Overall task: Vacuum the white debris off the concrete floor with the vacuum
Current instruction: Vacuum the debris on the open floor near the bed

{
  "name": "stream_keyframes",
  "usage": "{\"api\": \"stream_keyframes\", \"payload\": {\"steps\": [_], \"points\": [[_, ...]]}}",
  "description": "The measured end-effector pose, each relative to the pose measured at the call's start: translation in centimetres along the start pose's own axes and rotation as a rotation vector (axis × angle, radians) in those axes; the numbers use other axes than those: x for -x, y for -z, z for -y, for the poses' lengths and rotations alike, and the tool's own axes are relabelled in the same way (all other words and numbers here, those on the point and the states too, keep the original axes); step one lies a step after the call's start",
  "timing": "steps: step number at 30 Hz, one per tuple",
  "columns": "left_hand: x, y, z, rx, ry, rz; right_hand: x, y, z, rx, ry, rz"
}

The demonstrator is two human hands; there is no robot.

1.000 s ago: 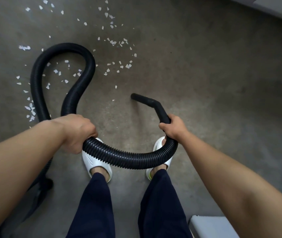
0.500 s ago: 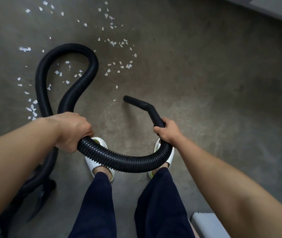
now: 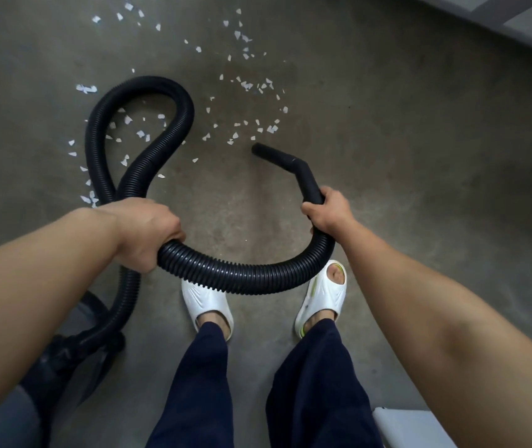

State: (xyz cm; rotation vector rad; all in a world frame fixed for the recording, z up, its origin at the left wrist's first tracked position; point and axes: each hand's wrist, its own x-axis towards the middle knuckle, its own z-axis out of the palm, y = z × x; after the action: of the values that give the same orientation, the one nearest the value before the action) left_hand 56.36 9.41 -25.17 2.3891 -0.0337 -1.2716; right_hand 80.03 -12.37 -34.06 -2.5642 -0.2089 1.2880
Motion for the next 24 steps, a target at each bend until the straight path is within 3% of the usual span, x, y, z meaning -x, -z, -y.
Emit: {"api": "stream_keyframes", "payload": {"steps": [11,20,24], "points": [[0.4,3.5,2.0,0.075,0.052,-0.108,-2.7,3.8,4.1,-0.100,-0.063,-0.183],[-1.6,6.8,3.8,0.150,0.115,-0.110,-8.2,6.6,8.6,0.028,0.047,-0.122],[-2.3,8.8,4.1,0.208,0.134,-0.098,-10.2,7.9,10.9,0.142,0.115,-0.016]]}}
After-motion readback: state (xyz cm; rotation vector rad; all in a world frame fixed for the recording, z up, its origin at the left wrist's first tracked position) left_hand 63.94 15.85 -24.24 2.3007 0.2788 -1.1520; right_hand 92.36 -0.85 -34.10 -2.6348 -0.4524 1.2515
